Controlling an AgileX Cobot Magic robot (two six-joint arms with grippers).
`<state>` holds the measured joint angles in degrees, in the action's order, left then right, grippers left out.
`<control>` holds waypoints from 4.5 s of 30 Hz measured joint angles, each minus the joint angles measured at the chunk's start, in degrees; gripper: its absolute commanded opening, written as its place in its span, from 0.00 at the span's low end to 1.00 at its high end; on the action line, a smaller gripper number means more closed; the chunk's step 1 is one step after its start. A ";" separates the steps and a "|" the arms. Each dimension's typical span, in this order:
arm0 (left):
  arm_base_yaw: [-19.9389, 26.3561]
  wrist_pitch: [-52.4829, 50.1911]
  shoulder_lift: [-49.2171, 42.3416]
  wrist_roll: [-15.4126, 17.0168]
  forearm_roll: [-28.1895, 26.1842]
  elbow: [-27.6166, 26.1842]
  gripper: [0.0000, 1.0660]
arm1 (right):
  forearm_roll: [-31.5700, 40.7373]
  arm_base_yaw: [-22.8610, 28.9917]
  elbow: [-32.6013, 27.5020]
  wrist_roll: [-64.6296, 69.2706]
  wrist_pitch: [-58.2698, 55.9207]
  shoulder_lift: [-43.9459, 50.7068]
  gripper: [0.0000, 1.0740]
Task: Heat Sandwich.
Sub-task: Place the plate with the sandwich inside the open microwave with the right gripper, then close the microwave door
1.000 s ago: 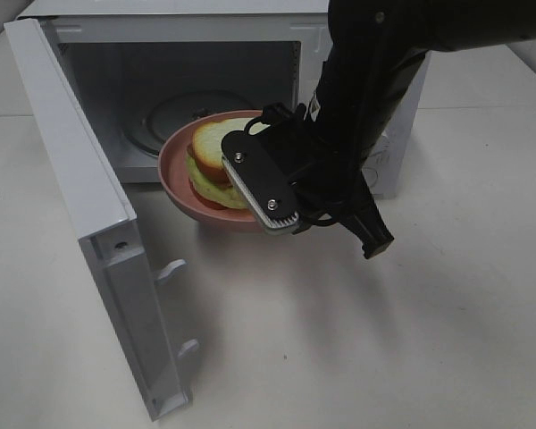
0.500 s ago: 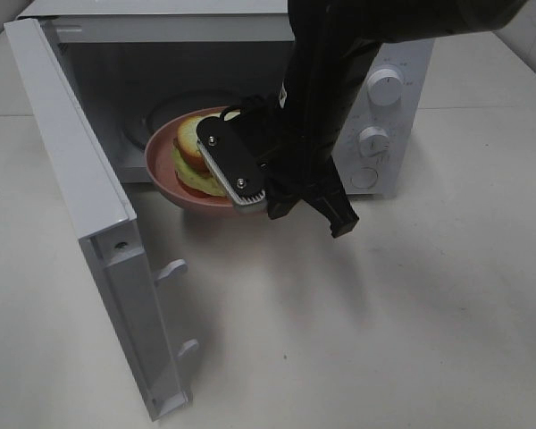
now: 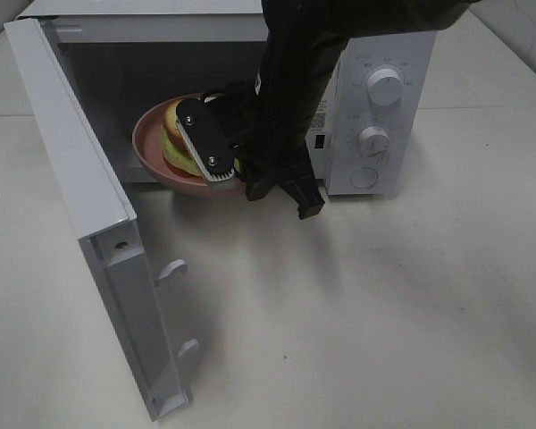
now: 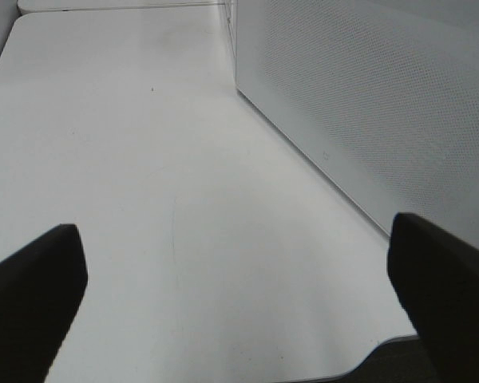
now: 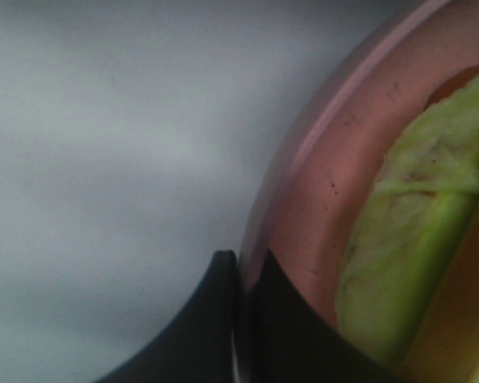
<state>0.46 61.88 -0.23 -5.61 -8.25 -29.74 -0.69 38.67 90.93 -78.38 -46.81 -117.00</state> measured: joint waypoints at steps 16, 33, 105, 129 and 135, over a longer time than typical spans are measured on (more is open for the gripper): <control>0.00 0.00 0.00 0.00 0.00 0.00 0.92 | -2.81 -0.40 11.63 4.53 -3.55 -6.93 0.00; 0.00 0.00 0.00 0.00 0.00 0.00 0.92 | -4.30 -0.69 21.77 9.74 -5.44 -14.84 0.00; 0.00 0.00 0.00 0.00 0.00 0.00 0.92 | -8.59 -3.21 25.50 18.91 0.92 -18.28 0.61; 0.00 0.00 0.00 0.00 0.00 0.00 0.92 | -9.57 -3.21 -2.64 20.51 17.07 -1.03 0.61; 0.00 0.00 0.00 0.00 0.00 0.00 0.92 | -9.57 -3.21 -11.29 22.12 21.72 4.76 0.61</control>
<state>0.46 61.88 -0.23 -5.61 -8.25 -29.74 -10.26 35.47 79.64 -56.26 -25.10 -112.24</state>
